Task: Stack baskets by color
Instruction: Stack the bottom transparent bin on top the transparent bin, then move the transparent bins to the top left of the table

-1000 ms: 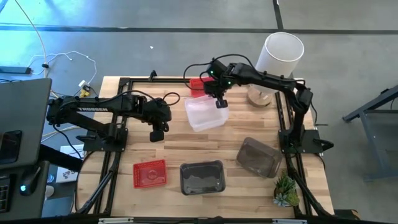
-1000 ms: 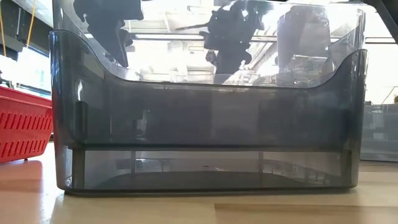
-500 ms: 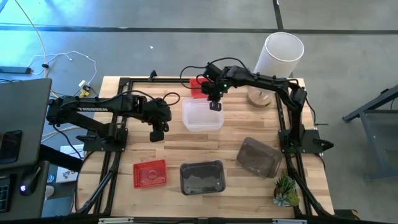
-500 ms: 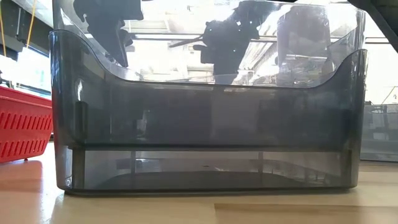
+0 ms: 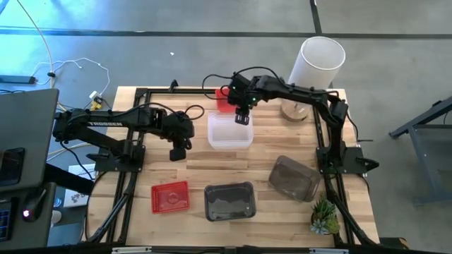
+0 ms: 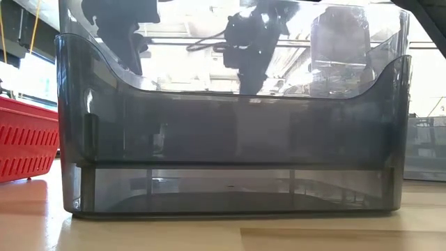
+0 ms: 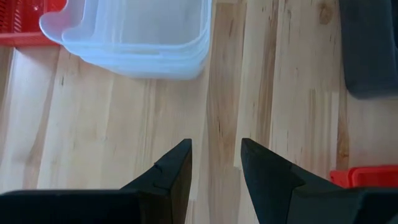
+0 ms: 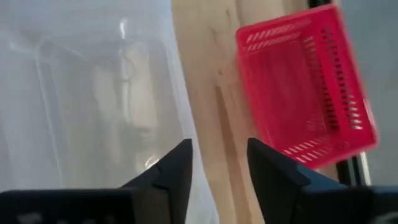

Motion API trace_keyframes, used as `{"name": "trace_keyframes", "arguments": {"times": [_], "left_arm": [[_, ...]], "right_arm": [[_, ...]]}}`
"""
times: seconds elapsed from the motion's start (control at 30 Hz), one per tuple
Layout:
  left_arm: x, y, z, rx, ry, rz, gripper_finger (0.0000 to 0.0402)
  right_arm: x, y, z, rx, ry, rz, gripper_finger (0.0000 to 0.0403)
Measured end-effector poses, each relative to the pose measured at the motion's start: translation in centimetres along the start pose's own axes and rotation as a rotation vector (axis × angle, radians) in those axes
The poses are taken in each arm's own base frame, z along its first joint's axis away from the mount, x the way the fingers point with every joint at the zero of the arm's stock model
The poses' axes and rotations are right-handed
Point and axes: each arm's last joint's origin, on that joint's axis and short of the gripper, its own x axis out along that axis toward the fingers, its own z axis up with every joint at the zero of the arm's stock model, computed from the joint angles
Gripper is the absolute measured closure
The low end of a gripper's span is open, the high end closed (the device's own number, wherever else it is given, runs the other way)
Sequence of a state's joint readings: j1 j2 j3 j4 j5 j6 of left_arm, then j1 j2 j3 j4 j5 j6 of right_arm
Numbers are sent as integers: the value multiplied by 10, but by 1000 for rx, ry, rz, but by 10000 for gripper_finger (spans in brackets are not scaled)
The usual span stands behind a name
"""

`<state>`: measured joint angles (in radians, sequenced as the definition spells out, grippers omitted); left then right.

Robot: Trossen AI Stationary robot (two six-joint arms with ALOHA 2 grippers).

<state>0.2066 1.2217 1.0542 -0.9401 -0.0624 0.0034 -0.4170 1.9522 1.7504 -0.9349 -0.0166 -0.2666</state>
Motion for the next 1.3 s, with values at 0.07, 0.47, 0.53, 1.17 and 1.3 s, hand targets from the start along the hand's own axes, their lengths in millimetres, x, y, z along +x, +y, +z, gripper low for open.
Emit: {"name": "trace_keyframes", "arguments": {"times": [0.07,0.47,0.53,1.17,1.3], "left_arm": [[0,0,-2,1,17,0,277],[0,0,-5,4,51,0,277],[0,0,-5,1,51,0,277],[0,0,-5,-23,51,0,277],[0,0,-6,-22,59,0,277]], "right_arm": [[-10,0,2,38,17,4,248],[-48,3,-11,139,267,9,247],[-47,5,-16,157,312,15,247],[9,21,-76,285,376,-70,247],[25,23,-84,332,356,-79,247]]}}
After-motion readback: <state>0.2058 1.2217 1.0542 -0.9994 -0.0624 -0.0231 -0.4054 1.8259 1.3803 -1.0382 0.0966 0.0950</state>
